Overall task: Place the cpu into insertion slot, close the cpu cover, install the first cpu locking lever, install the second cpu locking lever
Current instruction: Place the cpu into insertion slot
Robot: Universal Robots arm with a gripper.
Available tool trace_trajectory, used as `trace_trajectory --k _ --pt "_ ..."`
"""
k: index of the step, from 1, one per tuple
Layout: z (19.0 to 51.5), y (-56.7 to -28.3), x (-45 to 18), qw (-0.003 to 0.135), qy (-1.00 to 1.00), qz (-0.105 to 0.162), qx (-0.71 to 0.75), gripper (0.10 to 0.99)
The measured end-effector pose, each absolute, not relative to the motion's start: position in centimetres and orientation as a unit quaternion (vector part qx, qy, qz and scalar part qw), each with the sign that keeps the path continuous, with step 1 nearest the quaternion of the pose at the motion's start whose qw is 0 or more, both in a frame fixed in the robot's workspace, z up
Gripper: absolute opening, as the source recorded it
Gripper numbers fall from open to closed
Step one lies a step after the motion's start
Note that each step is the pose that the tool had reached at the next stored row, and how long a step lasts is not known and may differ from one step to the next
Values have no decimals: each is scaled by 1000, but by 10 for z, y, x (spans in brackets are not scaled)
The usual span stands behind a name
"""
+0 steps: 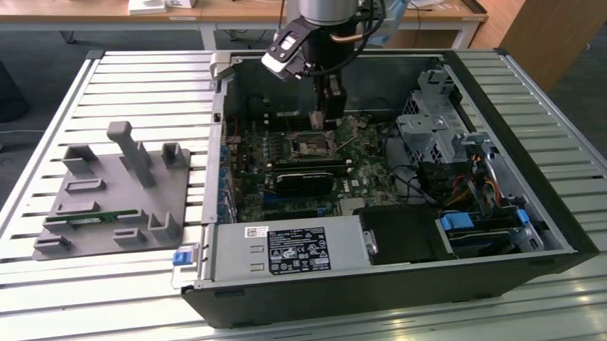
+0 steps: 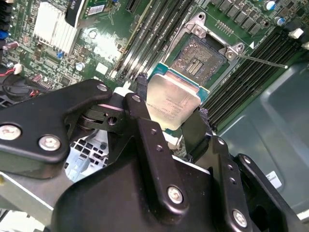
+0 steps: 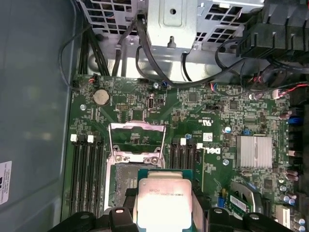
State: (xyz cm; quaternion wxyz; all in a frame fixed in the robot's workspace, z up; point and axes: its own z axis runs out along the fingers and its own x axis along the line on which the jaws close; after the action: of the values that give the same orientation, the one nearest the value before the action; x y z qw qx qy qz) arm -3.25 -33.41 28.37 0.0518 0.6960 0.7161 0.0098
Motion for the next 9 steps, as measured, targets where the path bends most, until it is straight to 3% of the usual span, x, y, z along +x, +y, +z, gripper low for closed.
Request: trace_trajectory --k 9 --pt "277 -334 -33 52 716 10 696 533"
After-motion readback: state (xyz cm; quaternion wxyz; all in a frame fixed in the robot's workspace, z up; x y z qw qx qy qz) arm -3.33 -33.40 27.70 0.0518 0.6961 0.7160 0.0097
